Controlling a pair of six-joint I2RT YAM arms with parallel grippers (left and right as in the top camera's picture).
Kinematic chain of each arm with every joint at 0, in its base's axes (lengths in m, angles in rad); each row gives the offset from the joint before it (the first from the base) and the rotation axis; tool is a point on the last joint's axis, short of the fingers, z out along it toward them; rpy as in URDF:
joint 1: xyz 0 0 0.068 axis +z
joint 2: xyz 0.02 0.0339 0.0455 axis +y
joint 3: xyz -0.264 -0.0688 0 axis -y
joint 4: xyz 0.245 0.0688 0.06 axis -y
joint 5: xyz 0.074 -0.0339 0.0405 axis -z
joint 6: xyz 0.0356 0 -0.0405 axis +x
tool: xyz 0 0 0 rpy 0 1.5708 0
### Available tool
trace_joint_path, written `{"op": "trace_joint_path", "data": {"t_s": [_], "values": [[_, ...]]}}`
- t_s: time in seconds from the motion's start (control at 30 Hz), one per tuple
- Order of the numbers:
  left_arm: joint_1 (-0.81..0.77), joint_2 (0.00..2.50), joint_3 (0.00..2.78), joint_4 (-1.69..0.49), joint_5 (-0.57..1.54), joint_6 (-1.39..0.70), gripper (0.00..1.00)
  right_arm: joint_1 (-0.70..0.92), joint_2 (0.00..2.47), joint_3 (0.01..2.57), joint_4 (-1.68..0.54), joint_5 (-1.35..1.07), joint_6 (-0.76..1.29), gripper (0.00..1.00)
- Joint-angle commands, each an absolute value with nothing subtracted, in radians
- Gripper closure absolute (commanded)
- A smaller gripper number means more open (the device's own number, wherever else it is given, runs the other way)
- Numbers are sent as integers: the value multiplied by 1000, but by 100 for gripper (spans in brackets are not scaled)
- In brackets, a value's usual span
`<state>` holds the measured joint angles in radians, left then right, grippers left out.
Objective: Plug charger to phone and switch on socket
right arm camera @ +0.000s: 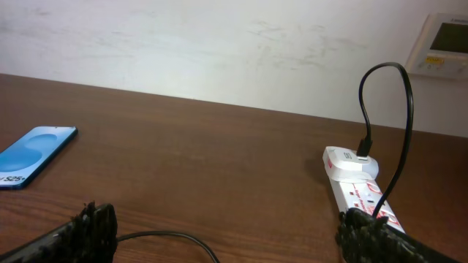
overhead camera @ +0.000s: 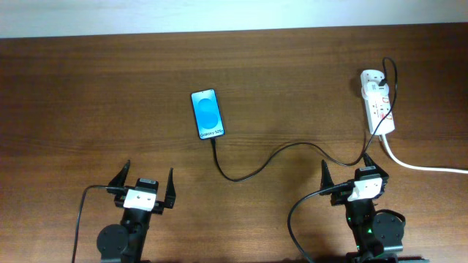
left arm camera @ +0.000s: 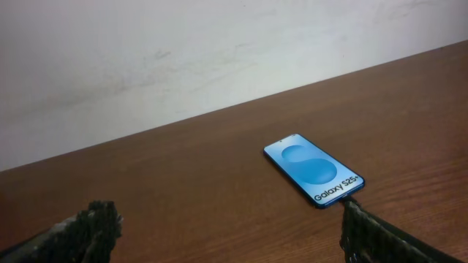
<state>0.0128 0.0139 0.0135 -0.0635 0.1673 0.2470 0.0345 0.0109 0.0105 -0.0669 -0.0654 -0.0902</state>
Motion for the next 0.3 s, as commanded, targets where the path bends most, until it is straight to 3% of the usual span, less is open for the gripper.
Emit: {"op": "trace_joint_path", "data": {"t_s": [0.0, 0.27], "values": [[13, 5, 9, -66, 163, 263, 1, 39, 4, 6, -72, -74, -97, 1], [13, 5, 9, -66, 163, 263, 1, 39, 4, 6, -72, -74, -97, 2]]}}
